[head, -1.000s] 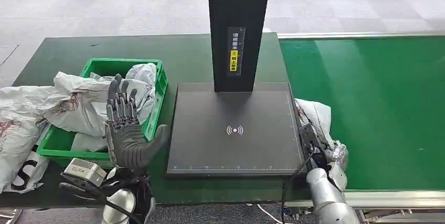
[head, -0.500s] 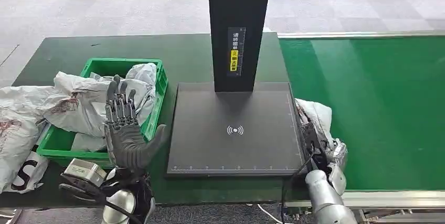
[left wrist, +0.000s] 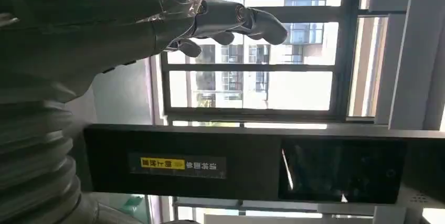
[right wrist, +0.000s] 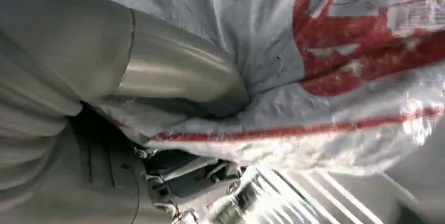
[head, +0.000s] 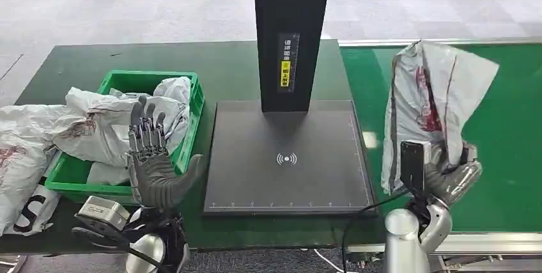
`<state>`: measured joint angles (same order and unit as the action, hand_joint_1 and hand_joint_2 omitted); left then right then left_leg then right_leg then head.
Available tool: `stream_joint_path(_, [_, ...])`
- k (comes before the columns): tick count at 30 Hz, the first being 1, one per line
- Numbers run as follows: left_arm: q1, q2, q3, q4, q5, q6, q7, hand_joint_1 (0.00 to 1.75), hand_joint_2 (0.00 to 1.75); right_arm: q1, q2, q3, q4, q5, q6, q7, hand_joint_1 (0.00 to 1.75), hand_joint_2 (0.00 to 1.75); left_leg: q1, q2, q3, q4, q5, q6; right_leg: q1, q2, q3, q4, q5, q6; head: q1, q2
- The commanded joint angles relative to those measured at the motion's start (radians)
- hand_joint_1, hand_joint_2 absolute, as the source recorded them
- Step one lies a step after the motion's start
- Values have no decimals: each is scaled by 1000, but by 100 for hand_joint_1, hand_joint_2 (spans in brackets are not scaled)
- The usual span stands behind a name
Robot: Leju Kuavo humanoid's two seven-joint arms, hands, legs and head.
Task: Moved the parcel from conveyor to table for the left to box.
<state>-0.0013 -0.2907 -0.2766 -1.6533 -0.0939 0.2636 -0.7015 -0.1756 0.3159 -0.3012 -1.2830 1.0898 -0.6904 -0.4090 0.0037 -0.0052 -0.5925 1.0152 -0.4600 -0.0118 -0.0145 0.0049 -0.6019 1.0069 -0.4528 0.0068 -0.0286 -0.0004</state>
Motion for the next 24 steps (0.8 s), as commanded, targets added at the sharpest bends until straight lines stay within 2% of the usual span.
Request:
stream_joint_path(1, [-47, 24, 2, 62, 9, -27, 3, 0, 175, 132, 33, 236, -274, 9, -8, -3, 175, 175, -1, -1, 2, -1, 0, 0, -1, -2, 1, 0, -1, -1, -1, 0])
stream_joint_path(6, [-56, 24, 7, 69, 13, -36, 3, 0, 175, 100, 23, 343, -195, 25, 18, -7, 175, 175, 1, 1, 3, -2, 0, -1, 1, 1, 2, -2, 1, -1, 0, 0])
stream_joint_path(7, [-59, 23, 9, 71, 12, -41, 3, 0, 175, 74, 12, 382, -141, 15, 110, -9, 175, 175, 1, 1, 5, -3, 0, -1, 1, 1, 4, -3, 0, -2, 0, 0])
stream_joint_path(8, [-61, 22, 9, 74, 12, -47, 3, 0, 175, 40, 13, 405, -87, 11, 145, -9, 175, 175, 1, 1, 7, -5, 1, -1, 1, 1, 5, -4, 1, -2, 0, 0])
stream_joint_path(12, [-61, 22, 9, 74, 12, -47, 3, 0, 175, 40, 13, 405, -87, 11, 145, -9, 175, 175, 1, 2, 6, -3, 0, -1, 1, 2, 5, -3, 1, -1, 0, 0])
stream_joint_path(14, [-62, 19, 8, 77, 10, -53, 3, 0, 175, -17, 12, 422, 31, -13, 194, -12, 175, 175, 1, -1, 5, -3, 1, -1, 1, -1, 4, -3, 1, -1, -1, 0])
stream_joint_path(17, [-64, 17, 6, 84, 11, -54, 3, 0, 175, -119, 11, 415, 279, -104, 278, -56, 175, 175, 2, 4, 7, -3, 0, 0, 2, 3, 6, -4, 2, -1, 0, 0])
stream_joint_path(20, [-64, 13, 5, 90, 10, -55, 3, 0, 175, -172, 6, 391, 448, -141, 259, -92, 175, 175, 1, 7, 8, -5, 1, 0, 1, 6, 6, -5, 3, -1, 0, 0])
stream_joint_path(24, [-71, 5, 2, 107, 4, -56, 3, 0, 175, -224, 4, 372, 609, -155, 265, -97, 175, 175, 1, 0, 4, -3, 1, 0, 1, 0, 5, -3, 2, -1, 0, 0])
